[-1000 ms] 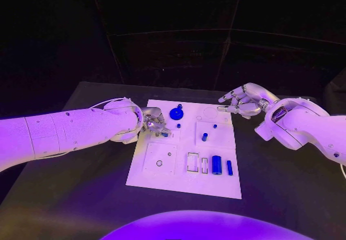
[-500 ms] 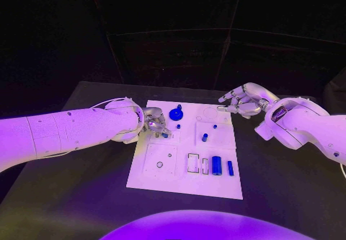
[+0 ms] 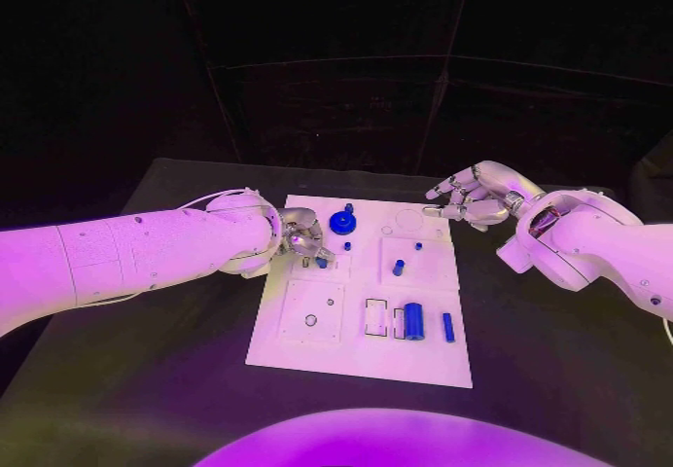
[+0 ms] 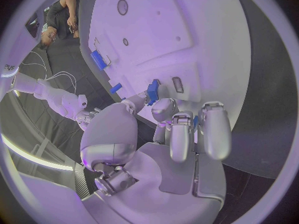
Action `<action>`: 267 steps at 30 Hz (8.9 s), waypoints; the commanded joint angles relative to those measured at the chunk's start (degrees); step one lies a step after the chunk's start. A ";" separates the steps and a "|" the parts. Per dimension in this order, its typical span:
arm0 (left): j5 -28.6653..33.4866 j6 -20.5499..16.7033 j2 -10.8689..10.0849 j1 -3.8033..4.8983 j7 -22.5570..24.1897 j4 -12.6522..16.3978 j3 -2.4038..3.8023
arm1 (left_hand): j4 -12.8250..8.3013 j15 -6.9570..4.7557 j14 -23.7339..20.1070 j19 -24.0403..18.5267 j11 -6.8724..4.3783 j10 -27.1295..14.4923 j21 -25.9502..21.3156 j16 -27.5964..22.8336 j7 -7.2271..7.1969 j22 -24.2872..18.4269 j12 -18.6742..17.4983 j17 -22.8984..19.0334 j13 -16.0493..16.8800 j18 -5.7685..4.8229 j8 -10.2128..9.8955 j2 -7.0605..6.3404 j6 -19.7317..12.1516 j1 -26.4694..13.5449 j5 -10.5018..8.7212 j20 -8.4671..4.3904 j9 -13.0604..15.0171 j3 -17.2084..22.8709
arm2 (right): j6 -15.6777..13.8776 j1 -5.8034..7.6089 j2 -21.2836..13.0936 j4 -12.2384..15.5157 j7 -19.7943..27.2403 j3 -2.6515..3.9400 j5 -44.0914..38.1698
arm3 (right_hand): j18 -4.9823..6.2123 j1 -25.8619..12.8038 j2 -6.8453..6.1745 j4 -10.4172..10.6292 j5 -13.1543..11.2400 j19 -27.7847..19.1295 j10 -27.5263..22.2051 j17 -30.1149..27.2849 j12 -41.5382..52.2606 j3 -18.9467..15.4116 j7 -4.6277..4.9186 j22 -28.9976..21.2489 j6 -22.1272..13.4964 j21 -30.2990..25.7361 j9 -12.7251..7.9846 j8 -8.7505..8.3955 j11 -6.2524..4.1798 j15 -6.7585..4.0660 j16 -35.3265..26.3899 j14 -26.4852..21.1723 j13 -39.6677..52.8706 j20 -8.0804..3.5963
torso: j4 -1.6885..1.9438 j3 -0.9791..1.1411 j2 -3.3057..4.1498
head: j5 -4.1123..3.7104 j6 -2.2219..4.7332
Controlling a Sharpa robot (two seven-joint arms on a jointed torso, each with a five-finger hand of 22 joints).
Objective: Assemble the parts on the task board
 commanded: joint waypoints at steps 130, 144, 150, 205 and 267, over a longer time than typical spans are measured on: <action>-3.66 -19.08 -1.86 -5.15 0.97 4.17 -0.14 | -4.99 -0.58 5.84 1.12 -0.19 0.67 -0.32 0.19 -0.01 -0.11 -0.54 15.05 -1.24 -0.90 0.79 0.64 -0.43 6.89 5.41 -0.65 0.42 4.64 | 0.89 0.09 0.53 -1.15 0.56 0.01 0.13 | 0.59 -0.75 0.73 0.79 0.61 -0.86 -0.95 -0.52 -0.63 -0.81 -0.26 -1.10 -0.38 -0.97 0.05 0.39 -0.12 -0.06 -0.86 -0.15 -0.77 0.11 | 0.74 0.37 -0.24 | -0.28 -1.32; -3.66 -16.88 -1.74 -5.14 0.96 3.66 -0.13 | -3.45 -0.67 5.84 1.03 -0.33 0.49 -0.52 0.19 -0.27 -0.18 -0.58 15.05 -1.54 -0.85 0.87 -1.01 0.13 5.59 5.19 -0.65 0.03 0.80 | 0.93 0.08 0.62 -1.27 0.57 0.01 0.13 | 0.59 -0.75 0.73 0.79 0.61 -0.86 -0.95 -0.52 -0.63 -0.81 -0.26 -1.10 -0.38 -0.97 0.05 0.39 -0.12 -0.06 -0.86 -0.15 -0.77 0.11 | 0.75 0.40 -0.27 | -0.34 -1.40; -3.66 -16.71 -1.89 -5.13 0.96 3.82 -0.13 | -3.04 -0.71 5.84 1.04 -0.38 0.49 -0.51 0.19 -0.33 -0.09 -0.44 15.05 -1.45 -0.86 0.84 -1.40 0.31 5.38 5.21 -0.69 -0.14 -0.44 | 0.96 0.08 0.62 -1.30 0.56 0.01 0.13 | 0.60 -0.78 0.77 0.87 0.63 -0.90 -0.97 -0.59 -0.63 -0.86 -0.25 -1.22 -0.39 -1.04 0.05 0.42 -0.12 -0.06 -0.94 -0.16 -0.81 0.11 | 0.74 0.40 -0.29 | -0.29 -1.44; -2.53 -18.85 -2.83 -5.13 1.06 4.65 -0.09 | 5.67 -0.69 5.84 1.51 -0.37 0.92 0.13 0.19 -0.36 1.42 1.01 15.05 -0.65 -1.10 1.20 -1.74 1.59 -1.71 5.46 -0.69 -1.33 -11.10 | 0.91 0.08 0.85 -1.76 0.66 0.00 0.18 | 0.70 -1.37 0.82 1.69 1.19 -1.18 -1.37 -0.92 -0.80 -1.54 -0.18 -1.97 -0.58 -1.60 0.02 0.59 -0.03 0.02 -1.47 -0.28 -1.28 0.16 | 0.72 0.42 -0.26 | -0.45 -1.21; 0.04 -18.38 -2.26 -4.47 1.19 3.53 0.07 | 9.14 -0.85 5.84 1.78 -0.53 1.48 0.66 0.19 -0.57 2.41 1.92 15.05 0.17 -1.27 1.70 -1.20 1.93 -3.30 5.22 -0.83 -1.58 -16.02 | 1.07 0.07 1.31 -2.26 0.64 0.00 0.27 | 0.71 -1.66 0.95 2.13 1.50 -1.18 -1.39 -0.87 -0.69 -1.79 -0.16 -2.10 -0.64 -1.73 0.02 0.68 -0.01 0.04 -1.53 -0.25 -1.32 0.18 | 0.74 0.37 -0.28 | -0.97 -1.20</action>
